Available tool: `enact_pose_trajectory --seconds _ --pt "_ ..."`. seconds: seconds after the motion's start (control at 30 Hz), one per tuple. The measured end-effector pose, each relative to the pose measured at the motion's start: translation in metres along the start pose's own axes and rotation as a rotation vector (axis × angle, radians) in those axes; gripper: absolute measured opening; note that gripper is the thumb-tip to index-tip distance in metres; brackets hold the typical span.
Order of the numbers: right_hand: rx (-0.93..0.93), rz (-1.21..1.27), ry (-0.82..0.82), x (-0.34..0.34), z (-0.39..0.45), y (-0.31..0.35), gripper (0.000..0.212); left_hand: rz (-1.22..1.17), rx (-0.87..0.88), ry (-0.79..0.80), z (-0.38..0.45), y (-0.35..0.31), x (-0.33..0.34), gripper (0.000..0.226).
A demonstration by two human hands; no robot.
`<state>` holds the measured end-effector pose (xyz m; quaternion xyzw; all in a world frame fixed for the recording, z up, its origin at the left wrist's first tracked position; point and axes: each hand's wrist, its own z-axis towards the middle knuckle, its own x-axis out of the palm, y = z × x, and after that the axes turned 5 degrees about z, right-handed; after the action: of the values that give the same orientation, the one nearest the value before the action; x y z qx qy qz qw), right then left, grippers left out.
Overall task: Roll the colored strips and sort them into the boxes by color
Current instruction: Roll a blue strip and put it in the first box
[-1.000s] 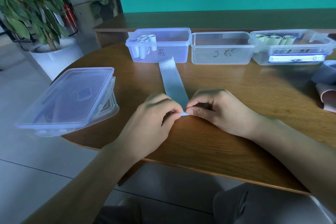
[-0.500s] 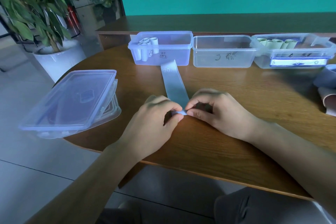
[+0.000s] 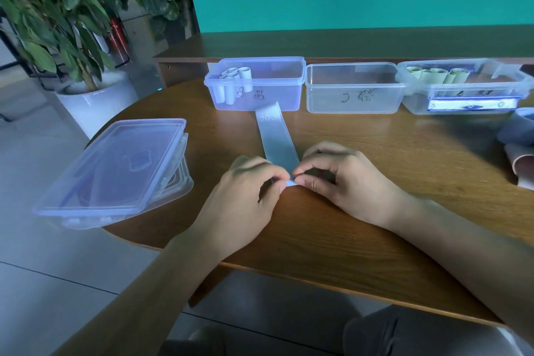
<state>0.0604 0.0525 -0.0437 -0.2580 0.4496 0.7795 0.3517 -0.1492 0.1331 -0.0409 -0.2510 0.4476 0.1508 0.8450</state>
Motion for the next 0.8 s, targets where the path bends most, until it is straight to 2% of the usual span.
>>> enact_pose_trajectory --seconds 0.3,0.4,0.5,0.67,0.8 --pt "0.022 -0.033 0.045 0.001 0.006 -0.007 0.018 0.057 -0.033 0.011 0.0 0.001 0.003 0.031" --pt "0.025 -0.028 0.041 0.001 0.008 -0.008 0.021 0.009 -0.012 -0.039 -0.001 0.0 0.001 0.025" --pt "0.025 -0.026 0.051 0.001 0.009 -0.009 0.023 0.034 0.012 -0.015 -0.001 -0.001 0.001 0.02" --pt "0.03 -0.058 0.053 0.001 0.01 -0.01 0.025 0.036 -0.011 0.006 0.001 0.0 0.002 0.02" --pt "-0.044 -0.053 0.009 0.0 0.01 -0.008 0.019 0.04 -0.021 0.012 0.004 0.002 0.003 0.023"
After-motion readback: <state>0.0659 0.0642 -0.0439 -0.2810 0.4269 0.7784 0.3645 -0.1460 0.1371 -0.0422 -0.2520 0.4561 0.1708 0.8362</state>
